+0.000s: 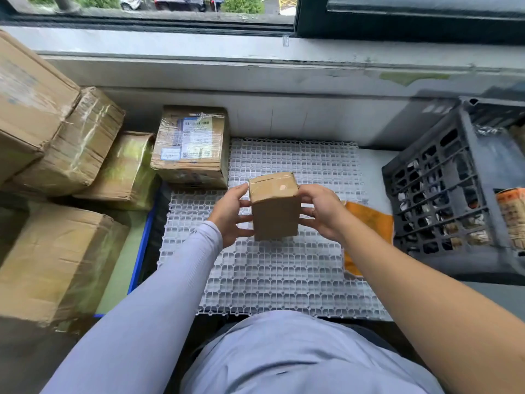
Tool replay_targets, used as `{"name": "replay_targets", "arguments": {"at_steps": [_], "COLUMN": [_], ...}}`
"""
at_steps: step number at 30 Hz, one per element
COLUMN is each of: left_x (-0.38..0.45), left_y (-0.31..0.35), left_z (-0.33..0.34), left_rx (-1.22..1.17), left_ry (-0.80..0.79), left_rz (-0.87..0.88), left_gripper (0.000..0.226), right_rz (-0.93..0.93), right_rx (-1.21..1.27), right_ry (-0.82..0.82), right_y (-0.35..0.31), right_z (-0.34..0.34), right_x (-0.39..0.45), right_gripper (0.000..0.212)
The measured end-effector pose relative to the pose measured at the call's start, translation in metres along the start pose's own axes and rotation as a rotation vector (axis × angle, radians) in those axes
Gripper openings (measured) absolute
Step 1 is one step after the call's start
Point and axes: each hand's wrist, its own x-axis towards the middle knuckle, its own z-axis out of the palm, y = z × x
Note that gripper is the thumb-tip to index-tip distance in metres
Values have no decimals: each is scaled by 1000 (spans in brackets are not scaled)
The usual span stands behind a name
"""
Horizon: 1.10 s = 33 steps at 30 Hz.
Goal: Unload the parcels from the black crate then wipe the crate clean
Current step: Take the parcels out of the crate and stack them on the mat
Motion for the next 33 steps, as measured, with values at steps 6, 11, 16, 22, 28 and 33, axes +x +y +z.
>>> {"name": "replay_targets", "arguments": {"at_steps": [6, 11, 16, 22, 28, 33], "left_x": [1, 0, 0, -3, 3, 5], "left_y": [-11, -21, -18, -17, -19, -31], "left_z": [-1, -5, -11, -13, -14, -14], "left_rx": [54, 35, 3, 21, 0, -9], "left_ry": [-38, -67, -42, -47, -35, -12], "left_rz": [29, 17, -26, 2, 120, 157], "left_gripper": [32, 30, 30, 28, 60, 77], "right_rz": [41, 56, 72, 48, -22, -31], "right_rx": [25, 23, 44, 44, 147, 42], "right_ry": [-12, 19, -17, 39, 58, 66], "right_y": [21, 32, 30, 28, 32, 41], "right_z": [-2, -1, -2, 6, 7, 5], "right_x": [-1, -1, -5, -2, -1, -3], "right_gripper": [56, 59, 25, 23, 21, 31]}}
